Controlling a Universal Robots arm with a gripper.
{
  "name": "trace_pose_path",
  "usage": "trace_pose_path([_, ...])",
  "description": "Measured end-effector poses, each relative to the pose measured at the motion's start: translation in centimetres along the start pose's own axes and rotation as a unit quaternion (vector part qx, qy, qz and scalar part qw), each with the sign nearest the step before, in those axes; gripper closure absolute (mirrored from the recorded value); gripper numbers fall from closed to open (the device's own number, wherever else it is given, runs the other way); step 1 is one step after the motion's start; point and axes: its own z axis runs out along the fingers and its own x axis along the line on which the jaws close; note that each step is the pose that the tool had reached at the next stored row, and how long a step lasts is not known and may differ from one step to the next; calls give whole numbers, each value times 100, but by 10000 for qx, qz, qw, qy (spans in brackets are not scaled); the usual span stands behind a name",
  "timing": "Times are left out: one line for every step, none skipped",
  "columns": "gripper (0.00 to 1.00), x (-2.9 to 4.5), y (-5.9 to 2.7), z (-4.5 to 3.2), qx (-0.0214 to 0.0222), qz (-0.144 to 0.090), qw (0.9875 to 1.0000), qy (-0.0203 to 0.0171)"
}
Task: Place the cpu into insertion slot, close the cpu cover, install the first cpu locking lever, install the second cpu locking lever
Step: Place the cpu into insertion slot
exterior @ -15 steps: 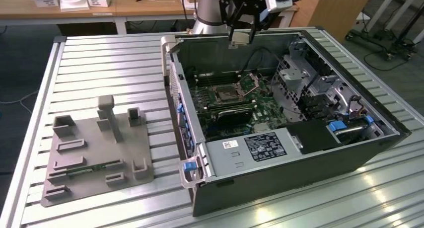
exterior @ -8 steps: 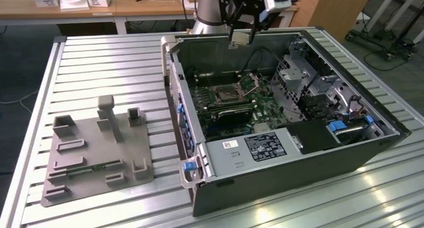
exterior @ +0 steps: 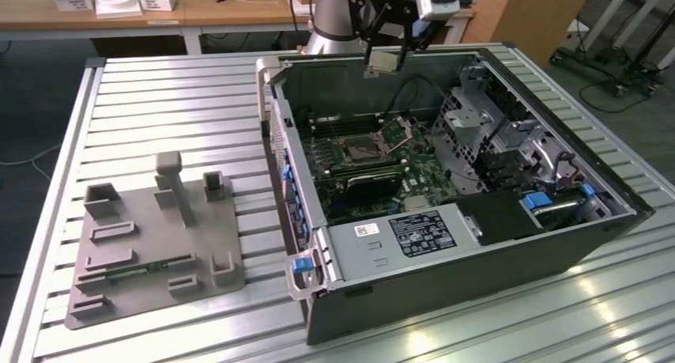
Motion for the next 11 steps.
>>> trace_pose_path([46, 0, 0, 1, -1, 67, 10000, -6])
trace_pose_path([46, 0, 0, 2, -2, 132, 9999, -12])
trace_pose_path([46, 0, 0, 3, -4, 190, 9998, -17])
trace_pose_path([46, 2, -1, 3, -4, 222, 9998, -20])
trace_pose_path([46, 3, -2, 3, -4, 237, 9997, -21])
trace_pose_path([46, 4, -2, 3, -5, 247, 9997, -22])
trace_pose_path([46, 4, -2, 3, -5, 248, 9997, -22])
trace_pose_path([46, 4, -2, 4, -5, 250, 9997, -23])
trace_pose_path([46, 4, -2, 3, -5, 250, 9997, -23])
trace_pose_path([46, 4, -2, 3, -5, 250, 9997, -23])
trace_pose_path([46, 4, -2, 4, -5, 251, 9997, -23])
